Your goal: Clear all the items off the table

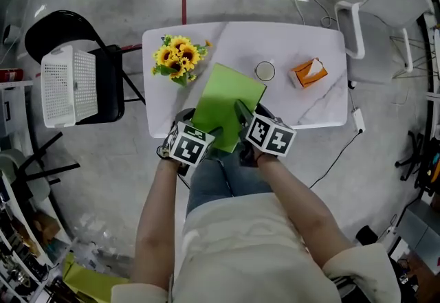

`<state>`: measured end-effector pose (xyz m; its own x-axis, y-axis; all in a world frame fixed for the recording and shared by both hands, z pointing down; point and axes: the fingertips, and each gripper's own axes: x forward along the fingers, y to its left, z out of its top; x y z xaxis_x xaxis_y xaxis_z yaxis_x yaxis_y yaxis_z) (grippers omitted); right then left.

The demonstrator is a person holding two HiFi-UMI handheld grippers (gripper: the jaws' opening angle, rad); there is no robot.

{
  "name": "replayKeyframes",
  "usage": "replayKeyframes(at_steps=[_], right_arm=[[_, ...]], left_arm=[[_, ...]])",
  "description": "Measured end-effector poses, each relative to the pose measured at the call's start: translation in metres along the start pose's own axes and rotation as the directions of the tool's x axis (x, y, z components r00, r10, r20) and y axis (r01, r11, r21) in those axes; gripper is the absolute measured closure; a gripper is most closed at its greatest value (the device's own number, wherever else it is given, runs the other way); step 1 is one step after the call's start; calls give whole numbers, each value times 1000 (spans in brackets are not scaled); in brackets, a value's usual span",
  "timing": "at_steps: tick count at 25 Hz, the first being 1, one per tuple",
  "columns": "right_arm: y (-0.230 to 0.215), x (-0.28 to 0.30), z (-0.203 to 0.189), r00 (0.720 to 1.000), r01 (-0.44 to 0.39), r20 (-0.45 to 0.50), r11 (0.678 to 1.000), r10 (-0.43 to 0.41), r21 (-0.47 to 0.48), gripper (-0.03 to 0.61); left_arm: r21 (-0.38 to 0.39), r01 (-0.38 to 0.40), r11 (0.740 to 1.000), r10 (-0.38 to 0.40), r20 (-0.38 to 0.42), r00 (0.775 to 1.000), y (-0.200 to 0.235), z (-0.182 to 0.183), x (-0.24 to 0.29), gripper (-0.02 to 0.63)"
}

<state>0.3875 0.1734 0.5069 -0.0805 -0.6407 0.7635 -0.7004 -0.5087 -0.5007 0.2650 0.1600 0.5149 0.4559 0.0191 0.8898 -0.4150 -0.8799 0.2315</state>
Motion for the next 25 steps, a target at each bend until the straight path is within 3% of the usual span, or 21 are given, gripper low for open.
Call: replayKeyframes(at_steps=[13,25], right_arm=[[61,-15,9,997,-73,14,988,76,-139,304],[142,-10,-20,995,-94,21,974,100,-206,305]], left_arm=[[-103,-63,993,74,113,991,16,-7,-51,215],[-192,-73,979,106,166,980,58,-53,-107,230]])
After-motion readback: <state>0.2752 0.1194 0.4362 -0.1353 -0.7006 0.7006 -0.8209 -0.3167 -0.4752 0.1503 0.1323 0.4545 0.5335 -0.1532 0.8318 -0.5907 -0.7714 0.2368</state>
